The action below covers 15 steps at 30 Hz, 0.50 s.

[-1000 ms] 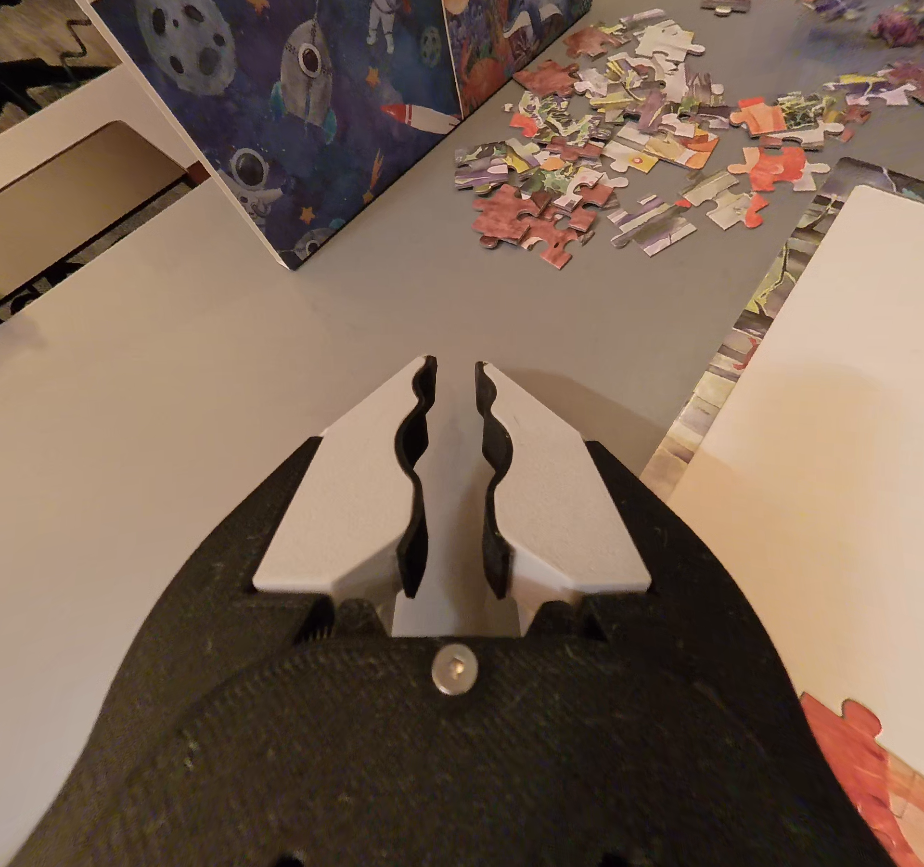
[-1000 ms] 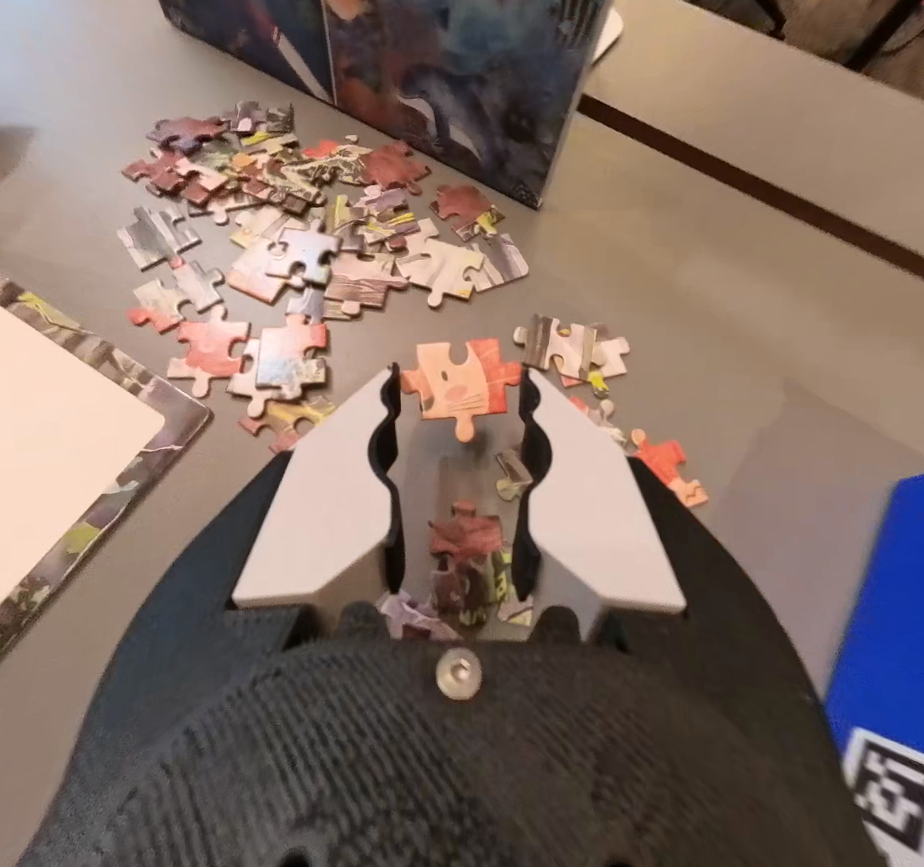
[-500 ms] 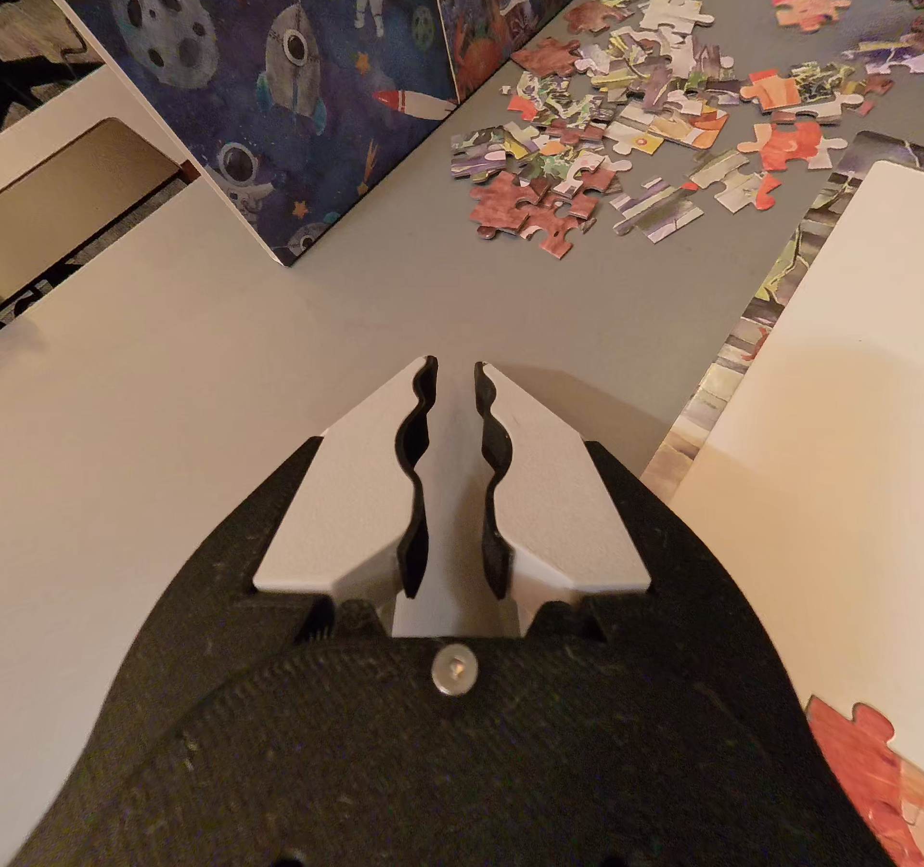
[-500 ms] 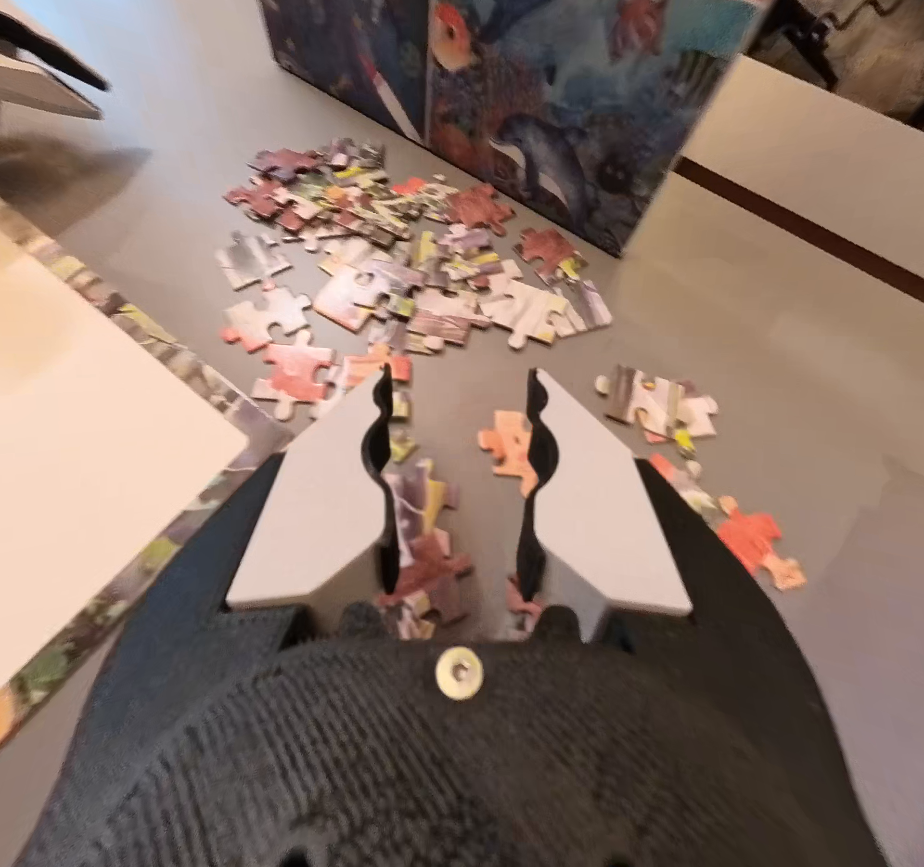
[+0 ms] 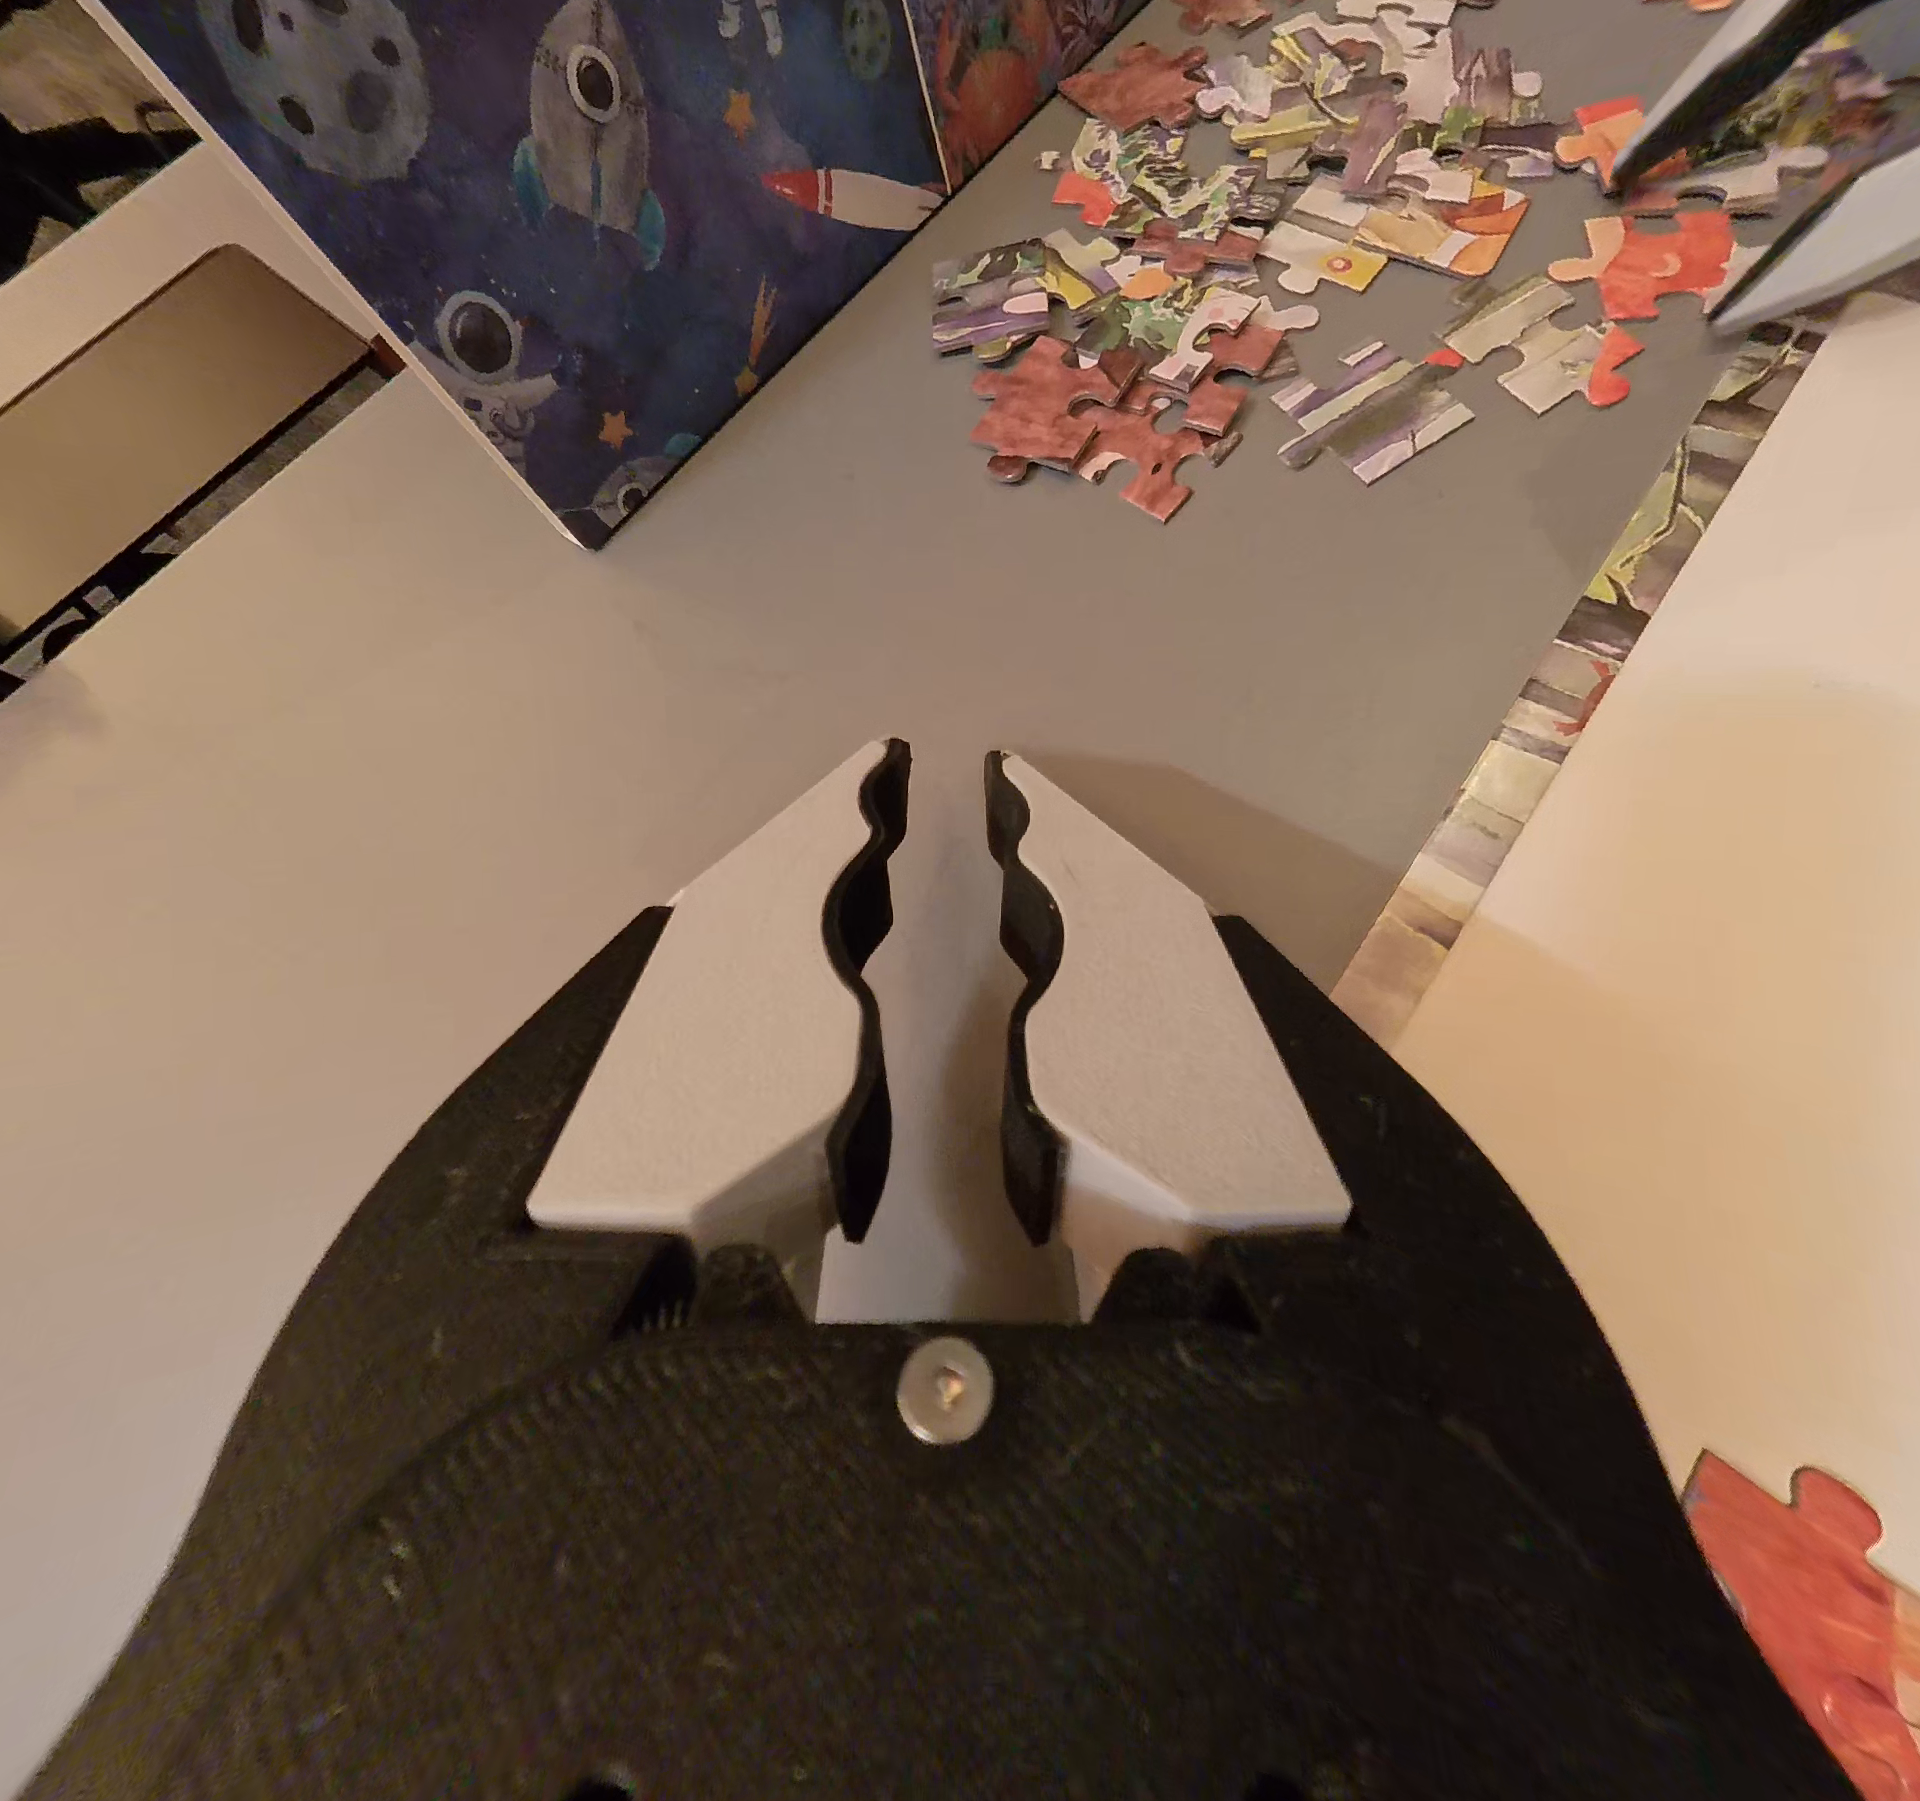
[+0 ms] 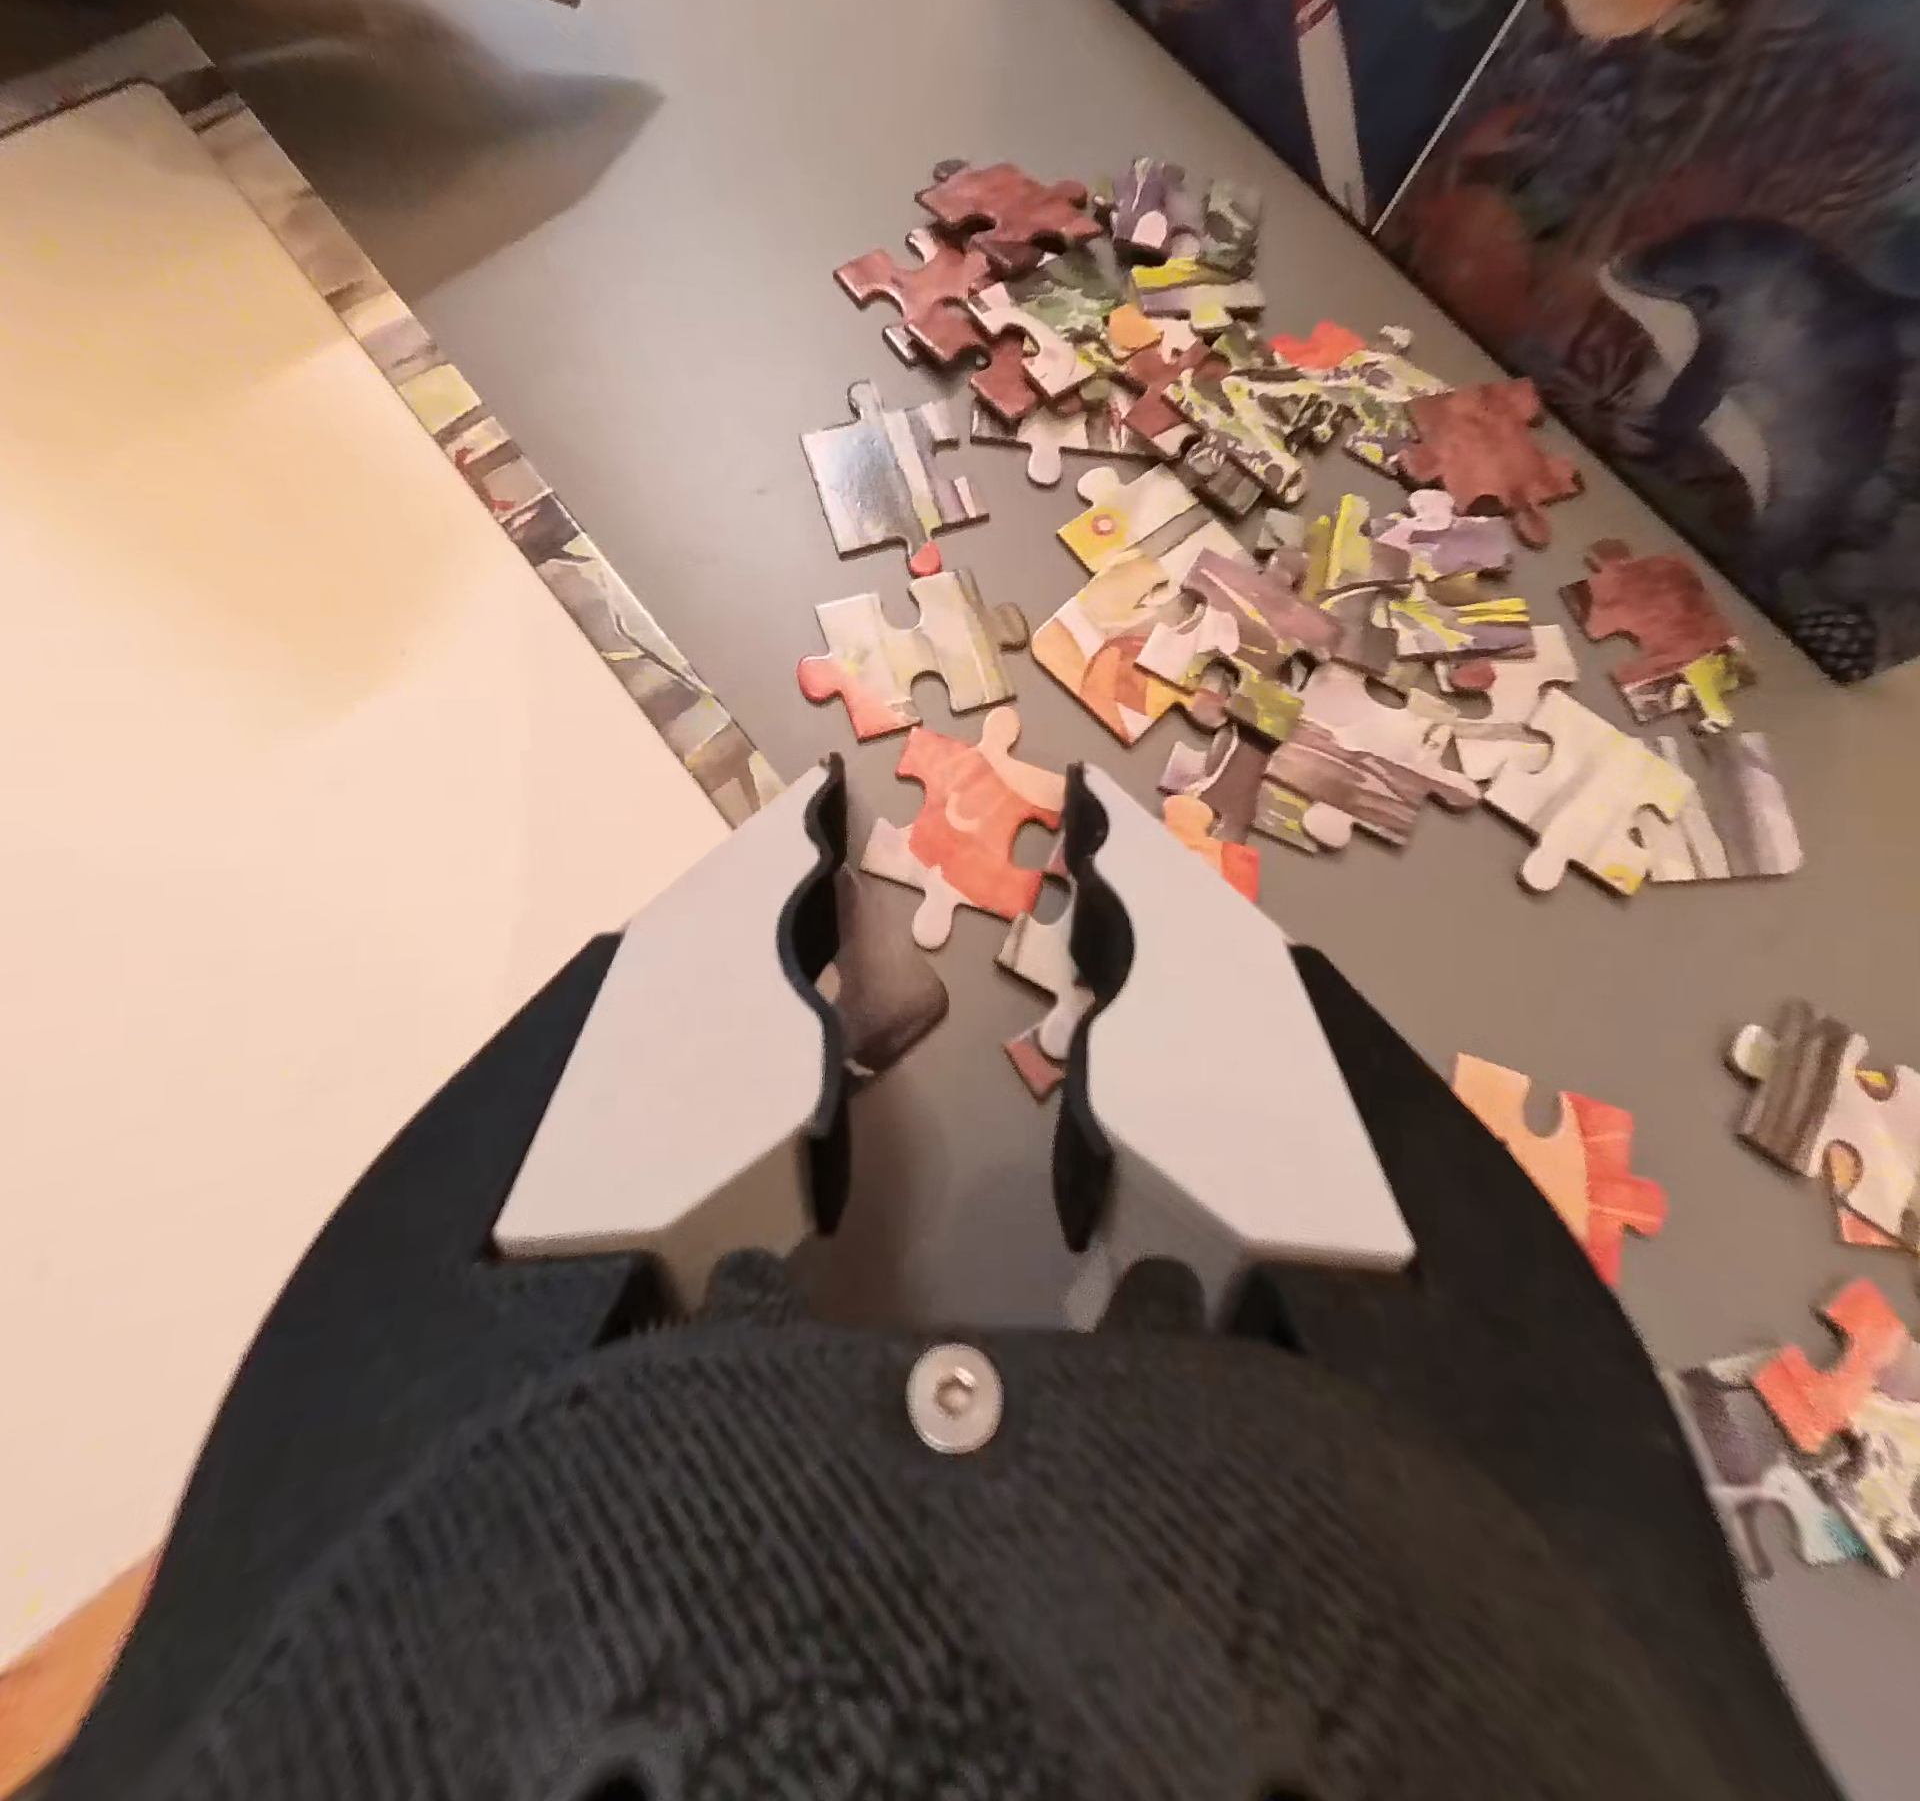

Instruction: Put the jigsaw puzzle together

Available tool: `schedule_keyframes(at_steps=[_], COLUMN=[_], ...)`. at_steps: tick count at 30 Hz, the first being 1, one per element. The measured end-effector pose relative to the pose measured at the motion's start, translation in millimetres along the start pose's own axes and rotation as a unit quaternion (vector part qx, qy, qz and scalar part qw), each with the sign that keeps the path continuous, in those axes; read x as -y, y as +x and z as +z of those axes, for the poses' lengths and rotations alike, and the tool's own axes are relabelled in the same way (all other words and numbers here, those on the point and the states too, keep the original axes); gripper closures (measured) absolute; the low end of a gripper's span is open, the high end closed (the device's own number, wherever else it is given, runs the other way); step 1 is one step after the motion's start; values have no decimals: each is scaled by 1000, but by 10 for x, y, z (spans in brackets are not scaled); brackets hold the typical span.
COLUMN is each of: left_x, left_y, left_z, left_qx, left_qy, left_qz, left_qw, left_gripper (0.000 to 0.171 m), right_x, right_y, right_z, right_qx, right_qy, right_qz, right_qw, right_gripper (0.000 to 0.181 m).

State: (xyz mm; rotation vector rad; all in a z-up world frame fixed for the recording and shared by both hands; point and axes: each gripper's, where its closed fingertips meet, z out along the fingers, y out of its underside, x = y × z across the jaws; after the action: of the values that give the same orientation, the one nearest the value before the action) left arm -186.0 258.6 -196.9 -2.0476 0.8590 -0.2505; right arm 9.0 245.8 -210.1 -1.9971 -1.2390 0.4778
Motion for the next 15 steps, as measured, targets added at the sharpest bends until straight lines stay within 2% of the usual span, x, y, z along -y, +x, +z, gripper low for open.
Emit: schedule_keyframes(at_steps=[4, 7, 15], left_x=[-2, -5, -11], left_y=[0, 1, 7], left_z=[2, 2, 4], left_qx=[0, 1, 2], left_qy=[-1, -1, -2], left_qz=[0, 1, 5], left_qw=[1000, 1000, 1000], left_gripper=[158, 158, 159], right_x=[-23, -39, -47], right_y=[-4, 34, 38], right_z=[40, 28, 19], right_qx=[7, 1, -11], right_qy=[-8, -4, -11], right_qz=[29, 47, 48], right_qw=[1000, 999, 999], right_gripper=[141, 151, 151])
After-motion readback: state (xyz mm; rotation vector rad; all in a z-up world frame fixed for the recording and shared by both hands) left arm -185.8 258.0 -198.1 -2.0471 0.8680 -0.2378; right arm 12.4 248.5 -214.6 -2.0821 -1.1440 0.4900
